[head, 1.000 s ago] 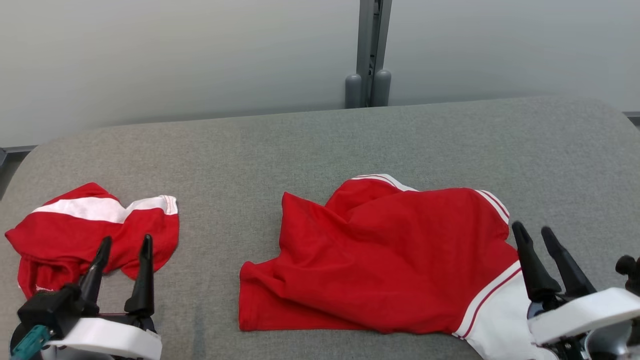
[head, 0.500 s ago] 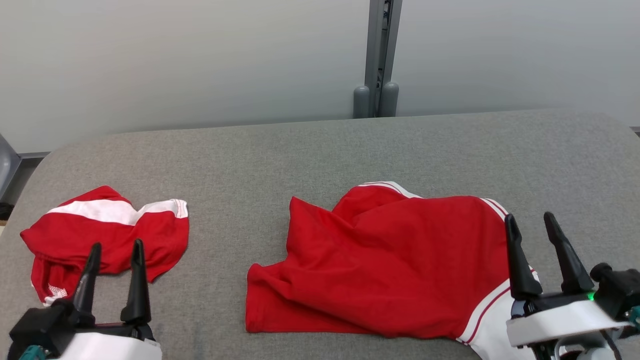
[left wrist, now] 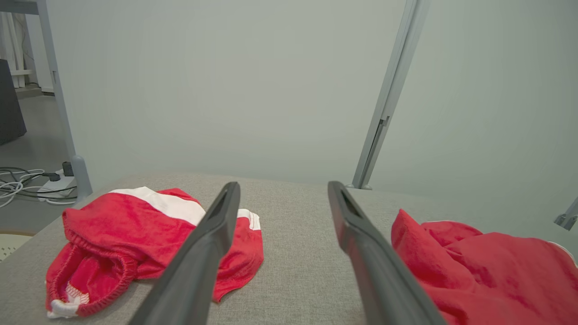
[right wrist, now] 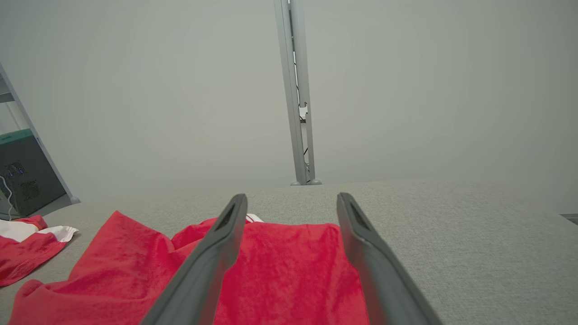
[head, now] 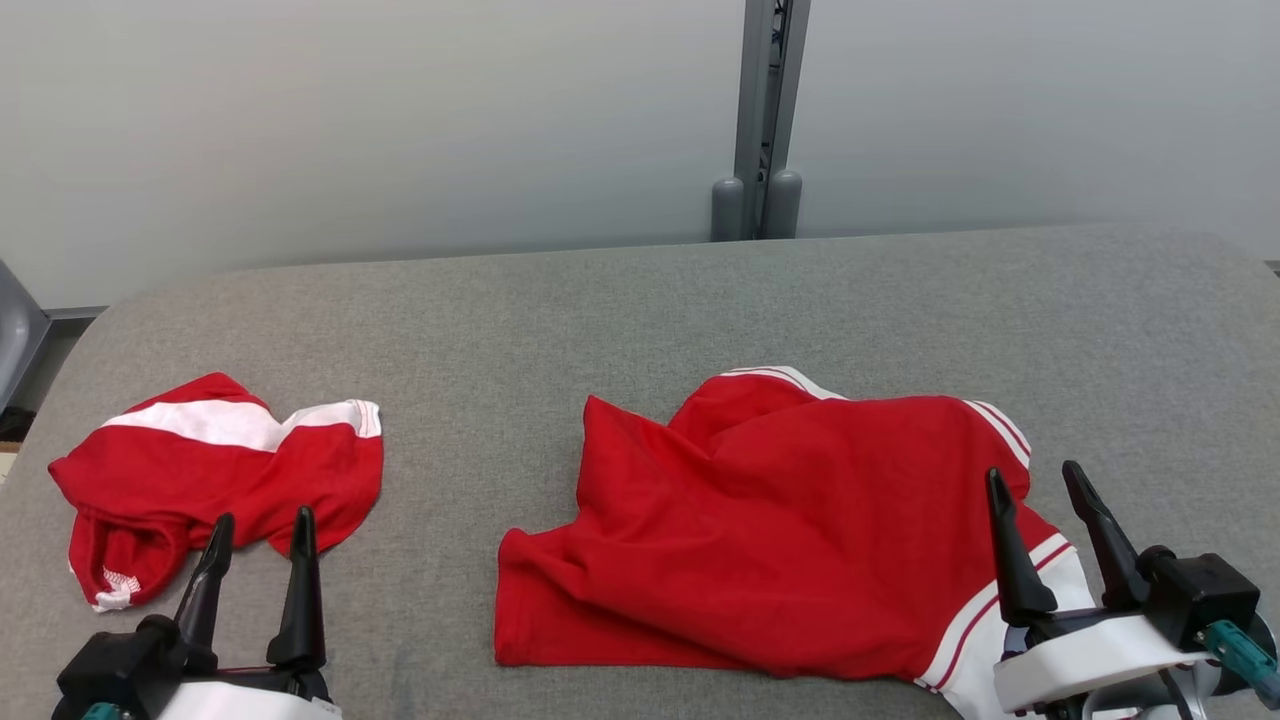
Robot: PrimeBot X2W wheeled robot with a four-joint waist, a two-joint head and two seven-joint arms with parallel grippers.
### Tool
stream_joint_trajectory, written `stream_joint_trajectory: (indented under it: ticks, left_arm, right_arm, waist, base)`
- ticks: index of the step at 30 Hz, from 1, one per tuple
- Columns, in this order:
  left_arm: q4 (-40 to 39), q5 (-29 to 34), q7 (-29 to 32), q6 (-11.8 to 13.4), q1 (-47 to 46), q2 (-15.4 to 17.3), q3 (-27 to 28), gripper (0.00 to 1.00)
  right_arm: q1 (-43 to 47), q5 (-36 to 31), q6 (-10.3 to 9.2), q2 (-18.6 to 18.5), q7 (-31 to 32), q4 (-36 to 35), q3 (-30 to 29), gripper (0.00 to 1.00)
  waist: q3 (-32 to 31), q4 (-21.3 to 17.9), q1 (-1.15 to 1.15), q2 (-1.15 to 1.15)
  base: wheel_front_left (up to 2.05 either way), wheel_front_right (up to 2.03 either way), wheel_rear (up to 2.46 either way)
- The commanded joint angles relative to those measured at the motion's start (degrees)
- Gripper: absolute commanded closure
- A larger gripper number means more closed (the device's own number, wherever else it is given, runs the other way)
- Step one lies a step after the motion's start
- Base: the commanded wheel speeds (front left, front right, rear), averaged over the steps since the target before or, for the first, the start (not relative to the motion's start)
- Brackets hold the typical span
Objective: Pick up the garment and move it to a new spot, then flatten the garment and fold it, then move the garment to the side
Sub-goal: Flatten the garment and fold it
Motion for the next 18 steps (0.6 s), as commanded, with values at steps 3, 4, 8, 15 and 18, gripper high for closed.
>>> stream_joint_trajectory:
  ticks: [3,4,8,15,18]
  left_arm:
    - [0.21,0.97,0.01,-0.61,-0.15,-0.46,0.4,0.0]
    - [0.29,1.09,0.01,-0.81,-0.1,-0.52,0.48,0.0]
    - [0.98,1.47,0.01,-1.42,0.21,-0.67,0.15,0.0]
    - [1.73,1.86,0.01,-1.35,0.29,-0.6,-0.11,0.0]
    - [1.89,1.94,0.0,-1.17,0.32,-0.51,-0.22,0.0]
  right_arm:
    - [-0.6,-0.14,0.03,-0.24,-0.29,0.27,0.32,0.0]
    - [-0.65,-0.12,0.03,-0.27,-0.32,0.28,0.36,0.0]
    - [-0.7,-0.12,0.03,-0.26,-0.4,0.36,0.56,0.0]
    - [-0.63,-0.34,0.03,-0.29,-0.44,0.53,0.55,0.0]
    - [-0.64,-0.54,0.03,-0.31,-0.46,0.54,0.48,0.0]
  waist:
    - [-0.12,-0.04,0.0,0.0]
    - [-0.14,-0.05,0.0,0.0]
    - [-0.25,-0.11,0.0,0.0]
    - [-0.49,-0.29,0.0,0.0]
    - [-0.56,-0.39,0.0,0.0]
  base:
    - [0.0,0.0,0.0]
    - [0.0,0.0,0.0]
    - [0.0,0.0,0.0]
    - [0.0,0.0,0.0]
    - [0.0,0.0,0.0]
